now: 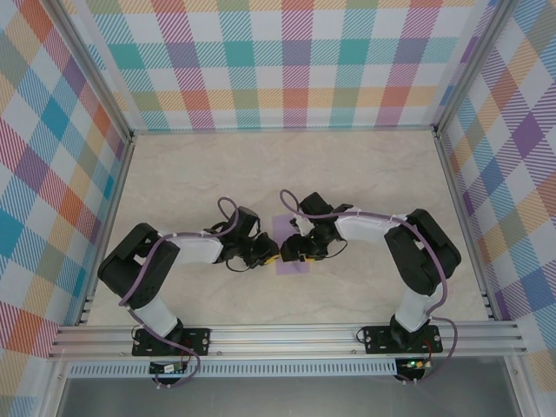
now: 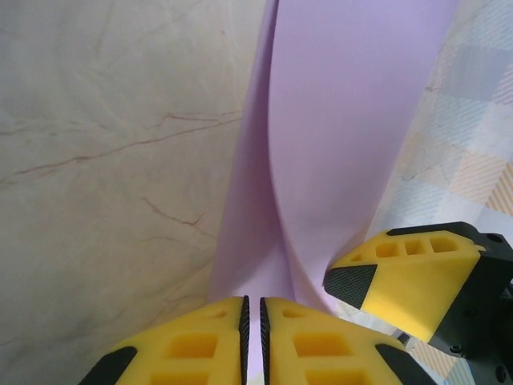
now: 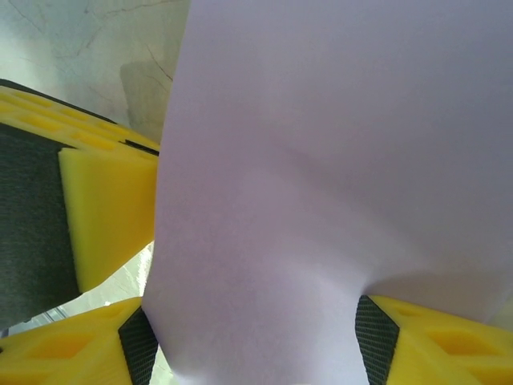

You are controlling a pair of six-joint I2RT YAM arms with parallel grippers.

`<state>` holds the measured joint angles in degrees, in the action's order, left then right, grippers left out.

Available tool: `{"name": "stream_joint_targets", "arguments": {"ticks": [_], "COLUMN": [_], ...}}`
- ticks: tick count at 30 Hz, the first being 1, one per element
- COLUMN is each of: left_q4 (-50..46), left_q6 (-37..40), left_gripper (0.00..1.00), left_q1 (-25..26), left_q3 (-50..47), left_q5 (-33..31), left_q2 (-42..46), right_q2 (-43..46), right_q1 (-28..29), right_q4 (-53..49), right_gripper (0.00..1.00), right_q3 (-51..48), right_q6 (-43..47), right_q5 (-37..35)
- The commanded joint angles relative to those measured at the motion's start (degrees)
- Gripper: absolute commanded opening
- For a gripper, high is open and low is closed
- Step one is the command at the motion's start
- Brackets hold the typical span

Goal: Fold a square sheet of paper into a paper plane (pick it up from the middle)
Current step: Fold the triangle a second time at the center of the table.

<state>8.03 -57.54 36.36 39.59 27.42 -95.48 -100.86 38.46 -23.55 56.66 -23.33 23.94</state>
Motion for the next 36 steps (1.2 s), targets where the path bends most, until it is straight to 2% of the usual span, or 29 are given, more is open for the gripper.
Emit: {"name": "stream_joint_targets", "arguments": {"ticks": [1, 9, 13, 16, 19, 23, 27, 32, 36], "left_q4": [3.4, 2.9, 2.8, 2.9, 2.9, 3.0, 2.7, 2.5, 2.4], "left_q6": [-1.0, -0.9, -0.8, -0.8, -0.8, -0.8, -0.8, -0.9, -1.1], "left_gripper": [0.12, 0.08, 0.07, 0.07, 0.06, 0.06, 0.06, 0.06, 0.05], "left_q1": [1.0, 1.2, 1.2, 1.2, 1.2, 1.3, 1.3, 1.3, 1.4], "left_q3": [0.9, 0.1, -0.1, -0.1, -0.1, 0.1, 0.7, 1.6, 2.0], "left_q5": [2.1, 1.1, 0.8, 0.9, 1.2, 1.6, 1.6, 1.6, 1.5], "left_q2": [-1.3, -1.7, -1.8, -1.7, -1.5, -1.2, -1.3, -2.0, -2.5], "right_q2": [1.9, 6.7, 8.2, 7.2, 5.5, 3.8, 7.2, 12.6, 13.8], "right_q1": [-0.9, -2.1, -2.9, -3.3, -3.4, -3.3, -3.4, -2.9, -0.4], "right_q4": [1.0, 4.9, 5.9, 5.4, 3.8, 1.6, 3.5, 5.4, 4.1], "right_gripper": [0.68, 0.69, 0.68, 0.60, 0.47, 0.39, 0.40, 0.48, 0.53], "right_q3": [-0.7, -1.7, -1.9, -1.7, -1.0, 0.1, -1.8, -5.0, -5.5], "right_q6": [-0.6, -2.6, -3.6, -4.3, -4.9, -5.1, -4.1, -1.3, 1.6], "right_q5": [1.9, 5.2, 3.9, 2.1, -0.4, -2.3, -0.9, 2.2, 1.4]}}
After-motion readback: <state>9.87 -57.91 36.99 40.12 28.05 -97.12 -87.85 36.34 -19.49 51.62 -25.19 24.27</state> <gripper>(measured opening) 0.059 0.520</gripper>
